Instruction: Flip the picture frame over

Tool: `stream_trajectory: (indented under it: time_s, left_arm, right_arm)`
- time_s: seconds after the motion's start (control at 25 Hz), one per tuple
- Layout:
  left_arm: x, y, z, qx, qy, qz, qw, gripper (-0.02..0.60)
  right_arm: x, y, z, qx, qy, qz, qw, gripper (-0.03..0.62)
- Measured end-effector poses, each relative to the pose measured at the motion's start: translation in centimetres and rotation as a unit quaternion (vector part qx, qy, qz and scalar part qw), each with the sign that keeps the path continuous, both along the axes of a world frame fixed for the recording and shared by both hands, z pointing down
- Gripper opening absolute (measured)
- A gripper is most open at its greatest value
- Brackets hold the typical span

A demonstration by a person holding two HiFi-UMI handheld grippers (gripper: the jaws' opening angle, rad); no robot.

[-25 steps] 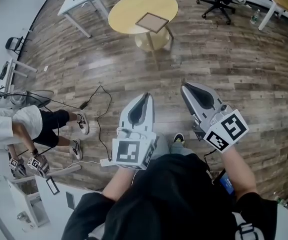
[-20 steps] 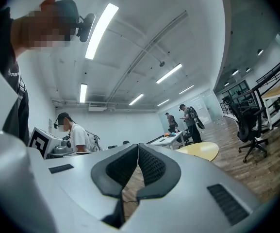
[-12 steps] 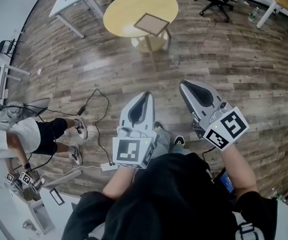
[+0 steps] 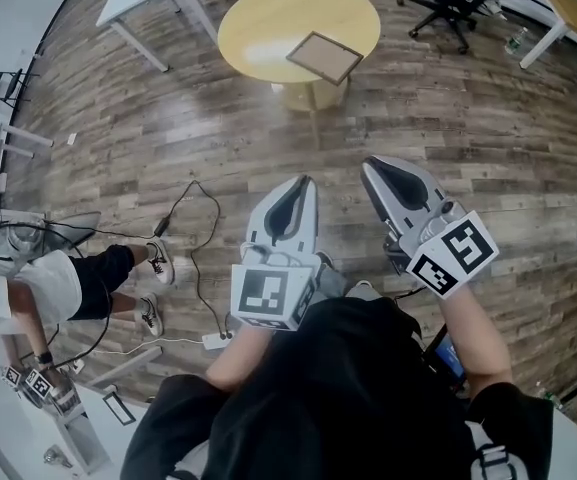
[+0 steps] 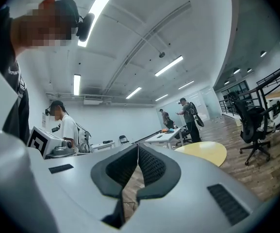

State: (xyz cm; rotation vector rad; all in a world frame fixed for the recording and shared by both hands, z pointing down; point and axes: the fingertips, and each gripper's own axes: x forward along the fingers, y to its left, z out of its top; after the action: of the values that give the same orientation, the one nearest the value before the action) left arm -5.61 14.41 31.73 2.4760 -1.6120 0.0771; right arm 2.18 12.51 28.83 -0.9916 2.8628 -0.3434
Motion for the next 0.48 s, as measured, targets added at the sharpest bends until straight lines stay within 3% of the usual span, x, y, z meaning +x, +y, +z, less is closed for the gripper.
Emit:
stream_trajectory:
  time_s: [0.24,0.48]
  left_arm:
    - [-3.0,-2.2,0.1,0.002,0.005,0.000,1.0000,0.034]
    - [-3.6,-4.1,0.1,0.003,0.009,0.005,0.9999,0.035]
  right_arm:
    - [-2.8,-2.3,0.0,0.012,0.021,-0.001,1.000,0.018]
    - [-3.0,-4.2,-0.1,0.013,0.021,0.011,1.000,0.018]
